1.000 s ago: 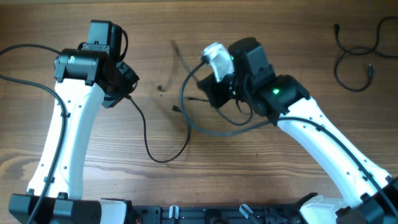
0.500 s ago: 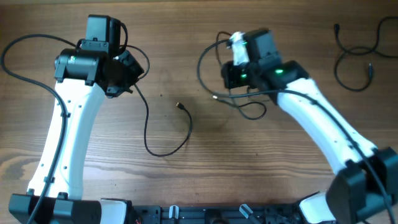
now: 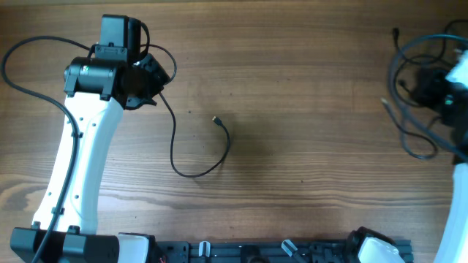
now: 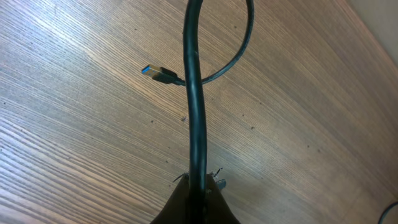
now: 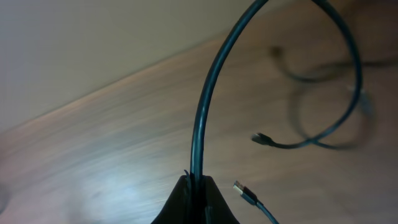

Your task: Untangle cables

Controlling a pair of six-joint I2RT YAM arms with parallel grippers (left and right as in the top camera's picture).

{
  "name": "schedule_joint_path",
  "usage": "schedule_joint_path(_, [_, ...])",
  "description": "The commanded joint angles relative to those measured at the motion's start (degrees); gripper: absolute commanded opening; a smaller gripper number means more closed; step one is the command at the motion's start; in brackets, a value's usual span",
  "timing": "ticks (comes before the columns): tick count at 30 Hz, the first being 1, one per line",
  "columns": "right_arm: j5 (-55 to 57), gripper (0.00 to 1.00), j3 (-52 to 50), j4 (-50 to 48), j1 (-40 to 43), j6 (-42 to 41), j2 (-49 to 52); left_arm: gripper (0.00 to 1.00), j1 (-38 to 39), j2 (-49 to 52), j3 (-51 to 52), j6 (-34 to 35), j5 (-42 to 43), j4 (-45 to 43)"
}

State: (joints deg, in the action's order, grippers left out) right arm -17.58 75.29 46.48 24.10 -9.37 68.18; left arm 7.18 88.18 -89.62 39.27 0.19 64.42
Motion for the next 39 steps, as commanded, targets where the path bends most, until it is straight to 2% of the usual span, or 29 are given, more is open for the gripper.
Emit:
schedule_joint_path(1, [1.7, 0.04, 0.7, -0.5, 6.1, 1.9, 3.7, 0.04, 0.1, 0.0, -0.3, -1.1, 0.5, -0.2])
schedule_joint_path(9, [1.9, 0.04, 0.7, -2.1, 6.7, 2.7, 16.3, 0.04, 0.1, 0.0, -0.3, -1.1, 0.5, -0.2])
schedule_joint_path(13, [-2.3, 0.05, 0.7, -2.4, 6.7, 2.6, 17.4, 0.04, 0.1, 0.0, -0.3, -1.1, 0.5, -0.4])
schedule_joint_path(15, [-5.7, 0.14, 0.7, -2.7, 6.6, 3.6, 17.2, 0.04, 0.1, 0.0, -0.3, -1.1, 0.5, -0.4])
schedule_joint_path(17, [-9.4, 0.17, 0.7, -2.6, 6.6, 5.0, 17.0, 0.04, 0.1, 0.0, -0.3, -1.1, 0.7, -0.3])
schedule_joint_path(19, [-10.6, 0.37, 0.7, -2.5, 6.6, 4.9, 16.7, 0.04, 0.1, 0.0, -0.3, -1.2, 1.4, -0.4])
schedule_joint_path(21, [-10.6, 0.65, 0.7, -2.5, 6.6, 4.9, 16.4, 0.04, 0.1, 0.0, -0.3, -1.2, 1.8, -0.4])
schedule_joint_path(23, [-10.5, 0.84, 0.7, -2.6, 6.6, 4.9, 15.4, 0.04, 0.1, 0.0, -0.3, -1.2, 1.7, -0.4])
schedule_joint_path(26, [-10.6, 0.98, 0.7, -2.8, 6.6, 4.7, 13.0, 0.04, 0.1, 0.0, -0.3, -1.6, 2.6, -1.1])
schedule_joint_path(28, [-11.8, 1.00, 0.8, -2.5, 6.6, 4.7, 11.0, 0.04, 0.8, 0.0, -0.3, -5.0, 7.8, -4.0])
schedule_joint_path(29, [-16.5, 1.00, 0.8, -1.7, 5.8, 4.9, 8.9, 0.04, 2.4, 0.0, -0.3, -8.3, 13.4, -7.6])
schedule_joint_path(32, [-28.6, 1.00, 0.8, -1.8, 2.2, 5.5, 7.2, 0.04, 5.8, 0.0, -0.3, -9.0, 22.4, -14.2])
schedule_joint_path(34, [-35.1, 1.00, 0.8, -1.9, -1.4, 9.4, 7.4, 0.04, 7.0, 0.0, -0.3, -3.3, 26.4, -18.3])
schedule_joint_path(36, [-35.0, 1.00, 0.8, -2.4, -4.7, 10.1, 7.4, 0.04, 7.7, 0.0, -0.3, 7.2, 26.4, -20.1])
schedule_joint_path(39, [-35.0, 1.00, 0.8, -4.1, -7.0, 10.8, 7.4, 0.04, 10.3, 0.8, -0.3, 11.4, 25.9, -20.7])
